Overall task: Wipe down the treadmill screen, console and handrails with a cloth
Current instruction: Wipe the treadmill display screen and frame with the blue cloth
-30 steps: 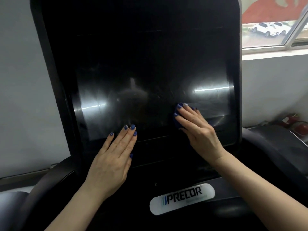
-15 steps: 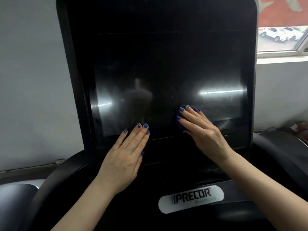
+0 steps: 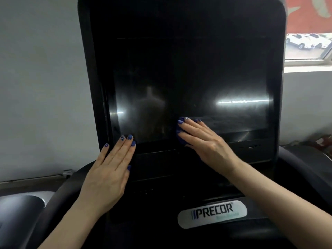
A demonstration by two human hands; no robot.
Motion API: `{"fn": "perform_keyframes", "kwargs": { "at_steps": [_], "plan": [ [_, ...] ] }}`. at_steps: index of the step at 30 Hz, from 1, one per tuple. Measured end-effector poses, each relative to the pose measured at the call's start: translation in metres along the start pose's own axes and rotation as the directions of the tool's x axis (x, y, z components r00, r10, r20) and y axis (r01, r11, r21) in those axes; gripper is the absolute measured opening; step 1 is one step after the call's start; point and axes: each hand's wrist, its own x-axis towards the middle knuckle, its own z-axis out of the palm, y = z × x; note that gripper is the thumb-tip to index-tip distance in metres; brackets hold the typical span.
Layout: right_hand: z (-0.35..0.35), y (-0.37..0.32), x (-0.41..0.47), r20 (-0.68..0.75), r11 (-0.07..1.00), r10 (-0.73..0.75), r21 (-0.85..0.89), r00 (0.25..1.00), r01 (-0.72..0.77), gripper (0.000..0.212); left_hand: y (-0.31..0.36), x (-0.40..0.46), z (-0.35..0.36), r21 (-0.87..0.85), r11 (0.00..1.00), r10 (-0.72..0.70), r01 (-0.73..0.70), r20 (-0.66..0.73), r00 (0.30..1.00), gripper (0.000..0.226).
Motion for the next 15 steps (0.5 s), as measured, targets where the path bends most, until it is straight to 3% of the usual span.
{"fn": "perform_keyframes", "kwargs": {
  "at_steps": [15],
  "plan": [
    [0.001,-0.006,0.001,0.024,0.999,-0.039,-0.025,0.999,0.039,0.032,-0.008,-0.006,-0.006,-0.017,1.0,-0.01,0.01,-0.014,1.0,0.057]
  ]
}}
